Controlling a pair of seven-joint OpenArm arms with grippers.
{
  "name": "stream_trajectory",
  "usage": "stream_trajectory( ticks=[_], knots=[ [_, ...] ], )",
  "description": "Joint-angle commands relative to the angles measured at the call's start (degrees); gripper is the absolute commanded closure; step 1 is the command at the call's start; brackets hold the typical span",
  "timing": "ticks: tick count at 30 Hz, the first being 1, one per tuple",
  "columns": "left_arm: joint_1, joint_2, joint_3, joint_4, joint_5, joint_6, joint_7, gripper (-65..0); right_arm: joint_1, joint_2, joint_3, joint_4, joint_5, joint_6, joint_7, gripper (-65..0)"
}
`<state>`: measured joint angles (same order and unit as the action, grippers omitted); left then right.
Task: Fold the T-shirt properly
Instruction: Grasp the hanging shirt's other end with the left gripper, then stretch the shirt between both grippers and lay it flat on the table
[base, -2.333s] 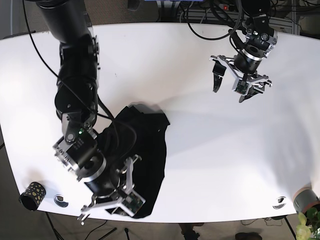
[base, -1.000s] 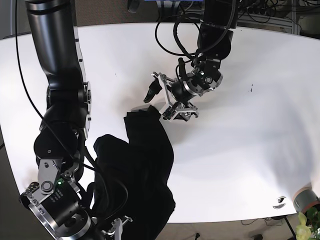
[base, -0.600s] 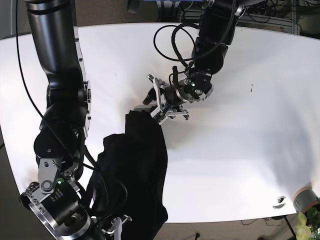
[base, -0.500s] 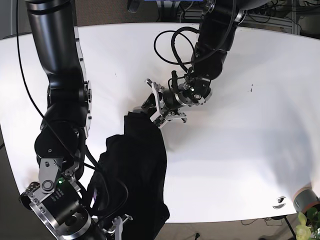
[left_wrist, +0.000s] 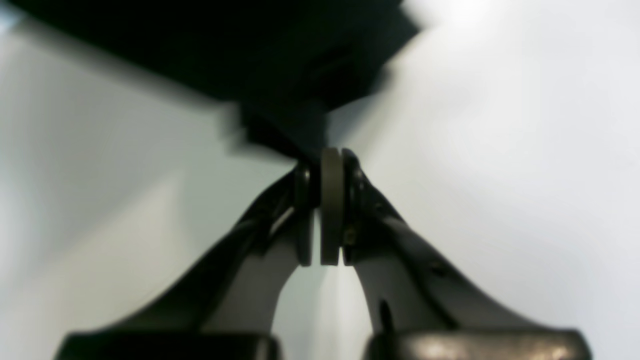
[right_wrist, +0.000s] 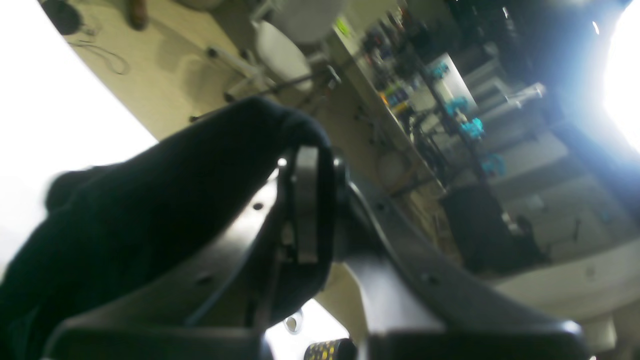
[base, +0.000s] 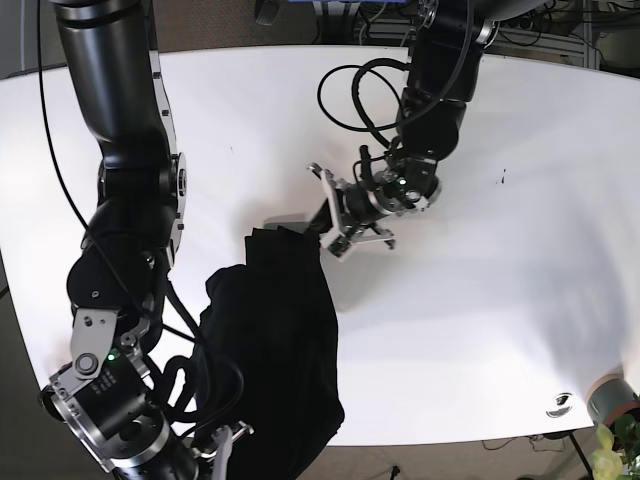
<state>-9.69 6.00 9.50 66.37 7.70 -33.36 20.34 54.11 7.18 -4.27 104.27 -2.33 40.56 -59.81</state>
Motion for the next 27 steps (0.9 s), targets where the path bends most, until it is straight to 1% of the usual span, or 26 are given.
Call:
stream_trajectory(
  ticks=[1, 4, 7, 11, 16, 19, 23, 27],
  knots=[
    [0.16, -1.38, -2.07, 4.80, -0.36, 0.35, -0.60, -0.3, 2.38, 0.42, 1.24, -0.84, -0.44, -0.56, 1.31, 0.0],
    [0.59, -3.49, -5.23, 9.37, -0.36, 0.35, -0.43, -0.3, 2.64, 0.60, 2.56, -2.95, -0.44, -0.56, 1.31, 0.0],
    [1.83, -5.60, -8.40, 13.68, -0.45, 0.27, 1.86, -0.3, 2.82, 0.60, 4.49, -4.44, -0.44, -0.56, 1.31, 0.0],
    [2.09, -7.27, -11.83, 19.30, -0.54, 0.09, 4.32, -0.3, 3.34, 1.66, 4.67, -4.88, -0.44, -0.56, 1.31, 0.0],
    [3.06, -9.38, -17.19, 27.21, -0.45, 0.09, 7.84, -0.3, 3.78, 1.48, 4.67, -5.06, -0.62, -0.56, 1.31, 0.0],
    [2.26, -10.97, -21.32, 31.52, -0.45, 0.00, 10.56, -0.3, 4.66, 1.48, 4.58, -5.24, -0.79, -0.56, 1.31, 0.0],
    [-0.81, -13.34, -26.86, 35.65, -0.45, 0.00, 13.90, -0.3, 6.77, 1.66, 4.76, -8.14, -0.71, -0.56, 1.31, 0.0],
    [-5.03, -16.68, -31.69, 36.80, -0.54, 0.00, 16.89, -0.3, 8.79, 1.74, 4.84, -10.95, -0.62, -0.56, 1.39, 0.0]
  ],
)
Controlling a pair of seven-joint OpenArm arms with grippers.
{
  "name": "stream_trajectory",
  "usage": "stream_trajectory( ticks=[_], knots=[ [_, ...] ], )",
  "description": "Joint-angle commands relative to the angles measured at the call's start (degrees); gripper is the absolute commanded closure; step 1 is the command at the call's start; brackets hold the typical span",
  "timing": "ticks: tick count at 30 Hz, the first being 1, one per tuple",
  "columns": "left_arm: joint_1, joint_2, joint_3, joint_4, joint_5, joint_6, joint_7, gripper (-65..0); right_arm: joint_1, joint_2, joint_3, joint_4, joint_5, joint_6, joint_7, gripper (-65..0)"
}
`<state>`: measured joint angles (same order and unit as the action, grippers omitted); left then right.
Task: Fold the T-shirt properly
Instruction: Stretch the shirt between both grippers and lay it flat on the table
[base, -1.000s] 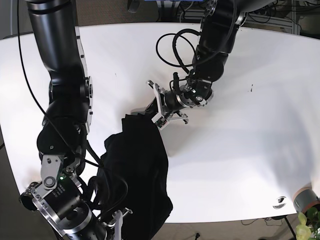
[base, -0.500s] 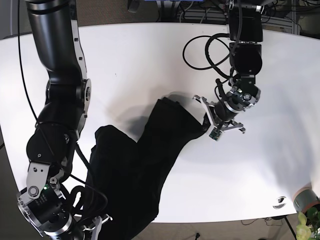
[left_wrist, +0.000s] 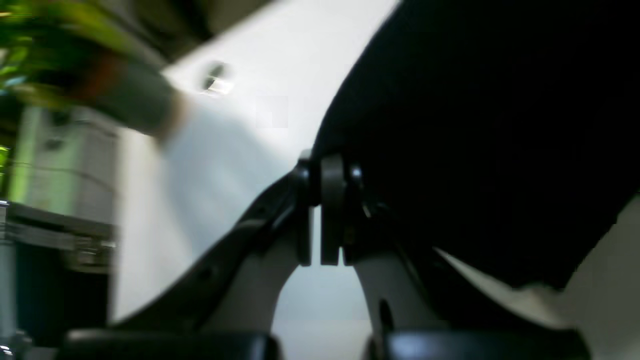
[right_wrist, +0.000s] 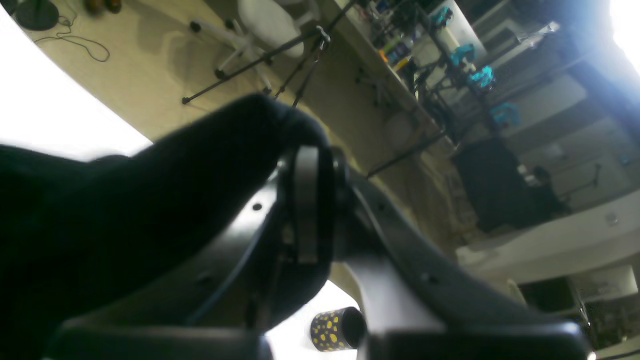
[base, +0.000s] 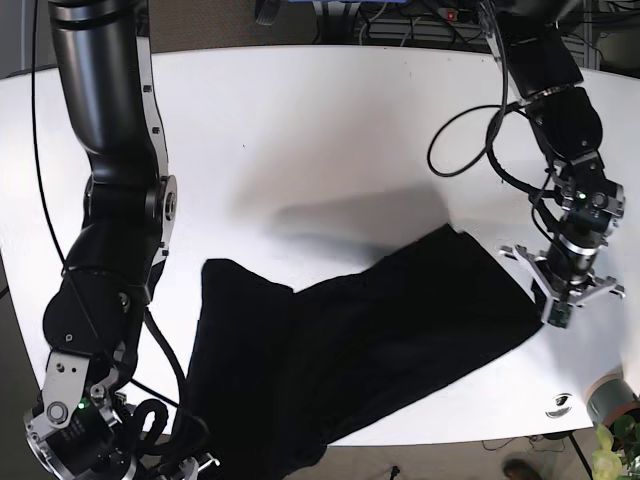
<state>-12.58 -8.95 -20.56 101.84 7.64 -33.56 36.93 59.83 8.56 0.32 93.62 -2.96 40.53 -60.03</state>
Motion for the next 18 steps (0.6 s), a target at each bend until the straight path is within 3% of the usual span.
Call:
stream_trajectory(
  ticks=[1, 11, 18],
  knots=[
    [-3.20, -2.26, -2.43, 1.32, -0.47, 0.20, 0.92, -0.3, 3.51, 0.37, 0.25, -0.75, 0.10, -0.53, 1.61, 0.0],
    [-14.19, -9.64, -8.50, 0.44, -0.39, 0.11, 7.16, -0.3, 4.47, 1.60, 0.34, -1.27, 0.19, -0.53, 1.61, 0.0],
    [-14.72, -11.93, -11.14, -2.99, -0.47, 0.11, 8.39, -0.3, -1.94, 1.60, 6.85, 1.10, 0.19, -0.53, 1.35, 0.0]
  ],
)
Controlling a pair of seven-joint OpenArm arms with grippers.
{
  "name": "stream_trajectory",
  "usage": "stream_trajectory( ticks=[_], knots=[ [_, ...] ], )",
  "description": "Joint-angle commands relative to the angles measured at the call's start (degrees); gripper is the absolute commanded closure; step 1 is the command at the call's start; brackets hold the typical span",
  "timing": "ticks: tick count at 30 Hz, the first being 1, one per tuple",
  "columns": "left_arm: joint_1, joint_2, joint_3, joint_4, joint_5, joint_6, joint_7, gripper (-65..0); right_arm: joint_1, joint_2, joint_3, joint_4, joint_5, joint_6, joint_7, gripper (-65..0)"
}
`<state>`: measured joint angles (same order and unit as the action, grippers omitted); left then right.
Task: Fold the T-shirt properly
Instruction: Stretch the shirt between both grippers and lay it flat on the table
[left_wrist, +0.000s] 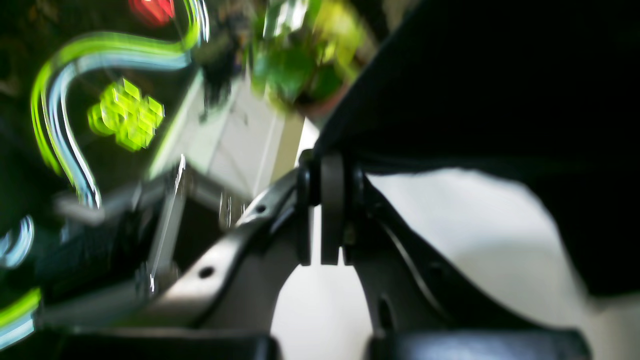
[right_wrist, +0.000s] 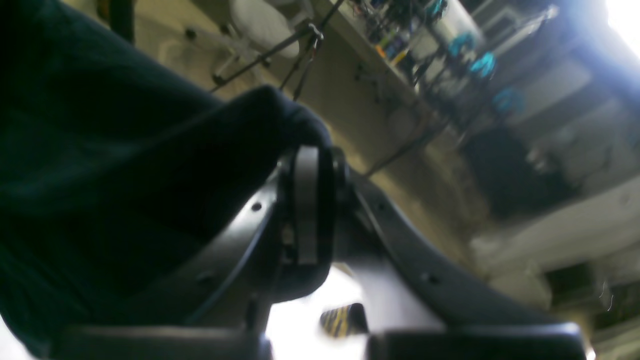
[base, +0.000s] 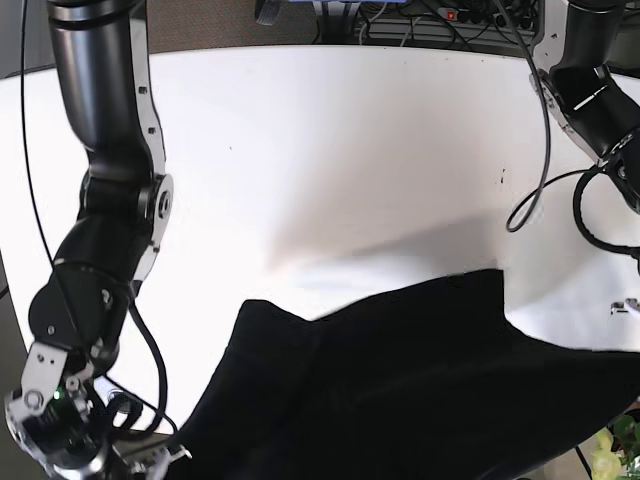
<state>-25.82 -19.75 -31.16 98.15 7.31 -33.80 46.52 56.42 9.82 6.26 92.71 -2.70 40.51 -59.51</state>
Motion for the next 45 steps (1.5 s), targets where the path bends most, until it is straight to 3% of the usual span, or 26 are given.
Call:
stream_trajectory(
  ticks=[1, 6, 13, 20, 30, 37, 45],
  knots=[
    [-0.33, -1.13, -1.33, 0.71, -0.15, 0.26, -1.20, -0.3, -0.38, 0.24, 1.87, 2.55, -0.07, -0.51, 0.74, 0.0],
    [3.89, -0.87, -2.82, 0.80, -0.23, -2.11, -1.29, -0.3, -9.17, -0.99, 6.27, 7.03, 1.25, -0.51, 0.65, 0.0],
    [10.48, 1.68, -7.66, 3.08, -0.15, -6.20, -1.20, -0.1, -23.94, -2.04, 11.10, 15.82, 11.27, -0.51, -3.57, 0.0],
    [18.48, 2.91, -11.08, 6.16, -0.15, -6.20, -1.12, -0.1, -38.89, -5.21, 15.94, 21.89, 18.48, -0.51, -4.19, 0.0],
    [30.79, 4.49, -19.52, 8.44, -0.23, -6.20, -1.38, -0.1, -56.64, -5.30, 22.62, 22.24, 32.99, -0.51, -4.19, 0.0],
    [37.12, 6.69, -26.47, 8.27, -0.15, -6.20, -1.47, 0.0, -68.07, -5.12, 23.23, 22.15, 41.95, -0.51, -4.19, 0.0],
    [41.43, 7.57, -28.93, 8.27, -0.15, -6.20, -1.47, 0.0, -79.15, -5.03, 22.71, 22.15, 47.75, -0.51, -4.19, 0.0]
  ],
)
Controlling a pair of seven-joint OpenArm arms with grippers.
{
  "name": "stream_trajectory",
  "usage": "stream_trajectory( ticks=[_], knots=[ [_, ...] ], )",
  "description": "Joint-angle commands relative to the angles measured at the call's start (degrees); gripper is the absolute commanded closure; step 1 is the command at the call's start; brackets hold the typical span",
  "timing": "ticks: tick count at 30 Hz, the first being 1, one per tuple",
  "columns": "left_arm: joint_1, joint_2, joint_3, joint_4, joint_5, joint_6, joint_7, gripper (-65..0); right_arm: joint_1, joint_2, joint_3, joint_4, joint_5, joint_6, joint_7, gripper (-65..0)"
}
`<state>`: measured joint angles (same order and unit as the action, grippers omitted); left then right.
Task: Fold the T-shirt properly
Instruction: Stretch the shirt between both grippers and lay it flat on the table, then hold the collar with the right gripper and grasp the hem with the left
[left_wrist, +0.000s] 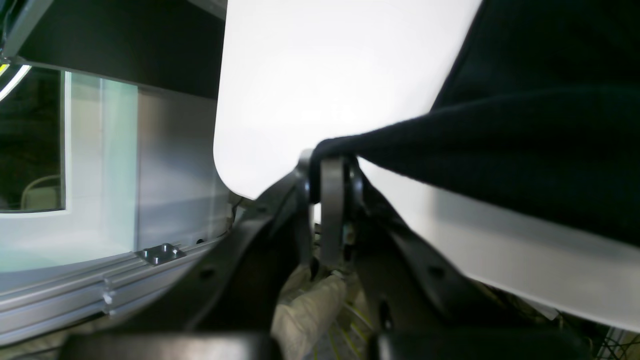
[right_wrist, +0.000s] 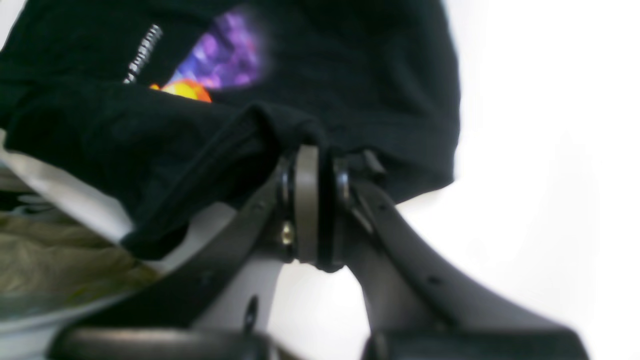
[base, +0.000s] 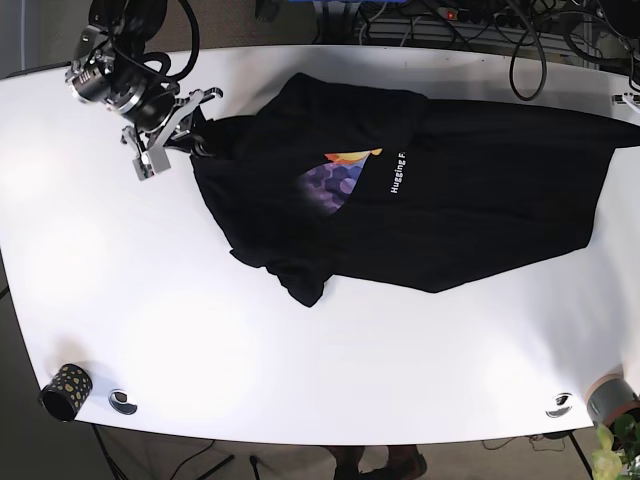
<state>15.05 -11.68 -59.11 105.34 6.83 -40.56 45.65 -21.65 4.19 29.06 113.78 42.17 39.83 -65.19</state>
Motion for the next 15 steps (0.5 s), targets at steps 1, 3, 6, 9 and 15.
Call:
stream_trajectory(
  ticks=[1, 3, 6, 9, 15],
  knots=[
    [0.91, -0.23, -1.15, 1.08, 0.33, 0.56, -0.68, 0.0, -2.22, 0.69, -0.09, 1.08, 3.76, 0.17, 1.50, 0.0],
    [1.52, -0.05, -1.33, 1.08, 0.33, 0.56, -0.68, 0.0, -4.33, 0.69, -0.09, 0.99, 5.17, 0.17, 1.50, -2.4],
    [1.87, -0.05, -1.42, 1.08, 0.33, 0.56, -0.68, 0.0, -7.05, 0.69, -0.18, 0.99, 6.93, 0.17, 1.50, -25.4],
    [1.87, -0.14, -1.42, 1.08, 0.33, 0.56, -0.68, -0.3, -8.81, 0.69, -0.18, 0.99, 7.89, 0.17, 1.50, -43.4],
    [1.52, -0.32, -0.89, 1.08, 0.33, 0.56, -0.68, -5.0, -8.81, 1.66, 0.52, -0.15, 8.07, 0.17, 1.76, -53.1]
  ],
)
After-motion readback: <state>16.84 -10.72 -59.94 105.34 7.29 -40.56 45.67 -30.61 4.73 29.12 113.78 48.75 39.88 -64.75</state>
